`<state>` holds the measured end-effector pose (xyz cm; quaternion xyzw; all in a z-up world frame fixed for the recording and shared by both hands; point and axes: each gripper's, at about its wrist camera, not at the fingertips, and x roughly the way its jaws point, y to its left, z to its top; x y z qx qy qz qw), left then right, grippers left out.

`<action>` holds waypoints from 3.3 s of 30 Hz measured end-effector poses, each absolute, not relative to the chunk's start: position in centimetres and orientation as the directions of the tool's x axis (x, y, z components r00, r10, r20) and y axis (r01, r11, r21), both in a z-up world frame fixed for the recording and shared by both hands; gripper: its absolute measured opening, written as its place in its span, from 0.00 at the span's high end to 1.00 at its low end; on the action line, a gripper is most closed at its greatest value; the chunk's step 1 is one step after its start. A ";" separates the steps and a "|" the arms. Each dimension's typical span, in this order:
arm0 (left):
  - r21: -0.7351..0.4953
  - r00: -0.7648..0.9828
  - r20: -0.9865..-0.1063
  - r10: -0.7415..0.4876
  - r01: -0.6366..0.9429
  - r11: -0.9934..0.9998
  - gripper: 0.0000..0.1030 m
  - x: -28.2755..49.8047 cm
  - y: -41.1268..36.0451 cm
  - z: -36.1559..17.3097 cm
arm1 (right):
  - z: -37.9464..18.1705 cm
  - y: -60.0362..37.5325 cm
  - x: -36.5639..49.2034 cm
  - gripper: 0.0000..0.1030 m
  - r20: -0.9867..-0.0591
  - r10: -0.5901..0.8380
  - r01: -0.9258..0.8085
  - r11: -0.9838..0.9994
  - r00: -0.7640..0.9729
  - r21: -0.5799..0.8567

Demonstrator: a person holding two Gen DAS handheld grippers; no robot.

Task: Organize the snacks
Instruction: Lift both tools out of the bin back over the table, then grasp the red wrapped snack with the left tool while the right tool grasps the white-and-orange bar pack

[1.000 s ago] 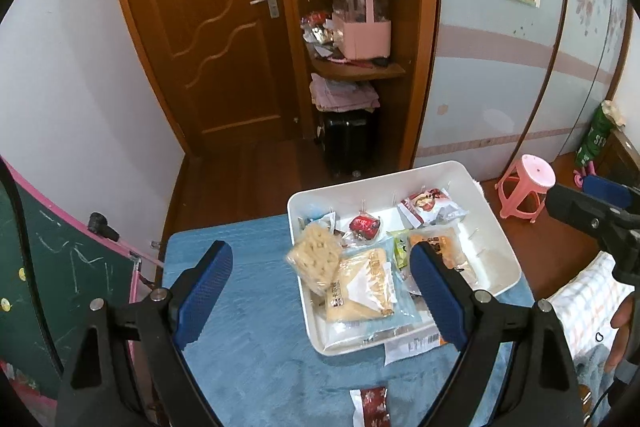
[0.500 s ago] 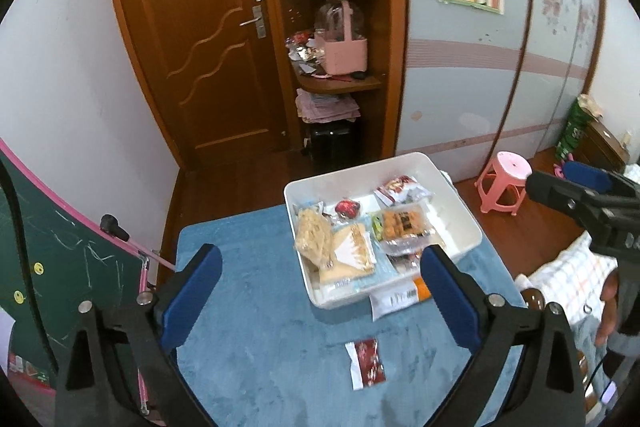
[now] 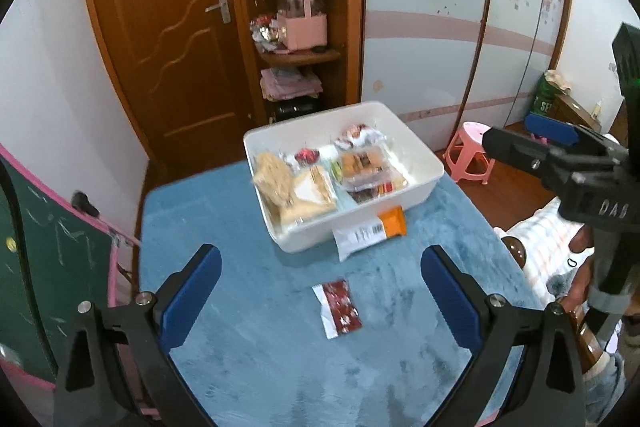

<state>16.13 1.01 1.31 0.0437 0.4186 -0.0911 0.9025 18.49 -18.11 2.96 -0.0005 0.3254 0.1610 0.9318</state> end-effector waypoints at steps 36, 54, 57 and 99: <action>0.019 0.366 -0.930 0.040 -0.060 0.998 0.11 23.0 -1.1 -23.9 | -20.5 -12.5 27.0 0.00 -0.822 0.231 -0.327 0.943 0.520 0.058; -0.040 0.379 -0.925 0.015 -0.138 0.990 0.58 24.5 1.4 -24.5 | -21.9 -11.4 28.8 0.00 -0.835 0.124 -0.258 0.966 0.536 -0.022; -0.032 0.382 -0.924 0.020 -0.131 0.991 0.58 24.9 1.9 -24.6 | -21.9 -11.5 28.7 0.00 -0.834 0.118 -0.252 0.967 0.540 -0.026; -0.015 0.482 -0.876 0.034 -0.097 0.995 0.64 21.6 1.3 -17.6 | -16.7 -12.4 24.2 0.07 -0.803 0.279 -0.332 0.937 0.527 0.108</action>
